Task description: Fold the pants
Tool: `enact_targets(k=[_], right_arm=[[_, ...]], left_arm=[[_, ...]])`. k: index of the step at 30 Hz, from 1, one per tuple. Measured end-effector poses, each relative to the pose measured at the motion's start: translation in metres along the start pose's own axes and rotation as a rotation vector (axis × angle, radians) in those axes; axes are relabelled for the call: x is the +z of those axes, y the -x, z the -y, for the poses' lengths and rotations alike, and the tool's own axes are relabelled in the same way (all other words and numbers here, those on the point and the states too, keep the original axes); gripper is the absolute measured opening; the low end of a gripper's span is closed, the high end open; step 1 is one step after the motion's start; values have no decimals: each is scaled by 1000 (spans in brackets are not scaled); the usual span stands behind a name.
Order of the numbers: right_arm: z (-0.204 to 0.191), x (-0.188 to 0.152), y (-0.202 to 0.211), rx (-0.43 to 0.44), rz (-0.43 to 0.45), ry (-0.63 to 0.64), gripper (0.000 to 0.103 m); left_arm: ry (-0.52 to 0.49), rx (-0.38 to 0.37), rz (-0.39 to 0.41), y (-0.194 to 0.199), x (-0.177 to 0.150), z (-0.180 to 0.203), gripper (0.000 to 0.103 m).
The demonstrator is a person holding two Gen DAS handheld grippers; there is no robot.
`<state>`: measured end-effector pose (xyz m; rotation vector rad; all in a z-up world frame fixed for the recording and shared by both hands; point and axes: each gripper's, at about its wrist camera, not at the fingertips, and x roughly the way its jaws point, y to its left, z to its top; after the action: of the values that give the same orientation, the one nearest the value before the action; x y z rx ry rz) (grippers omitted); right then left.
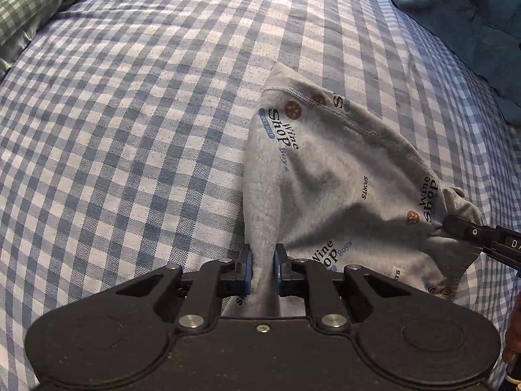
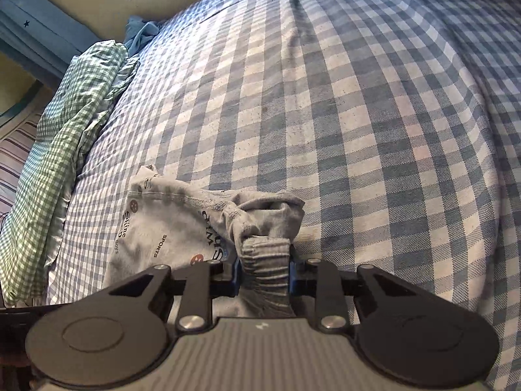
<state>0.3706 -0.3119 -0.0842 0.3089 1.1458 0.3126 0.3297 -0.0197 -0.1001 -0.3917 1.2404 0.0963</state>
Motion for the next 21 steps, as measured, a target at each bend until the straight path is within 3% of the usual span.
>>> enact_targets(k=[6, 14, 21], right_arm=[[-16, -19, 34, 19, 44, -1, 26], [-27, -54, 60, 10, 58, -50, 26], [-31, -86, 68, 17, 36, -258, 26]], left_arm=[[2, -53, 8, 30, -11, 0, 13], [-32, -110, -42, 51, -43, -12, 13], [-41, -160, -105, 48, -53, -33, 13]])
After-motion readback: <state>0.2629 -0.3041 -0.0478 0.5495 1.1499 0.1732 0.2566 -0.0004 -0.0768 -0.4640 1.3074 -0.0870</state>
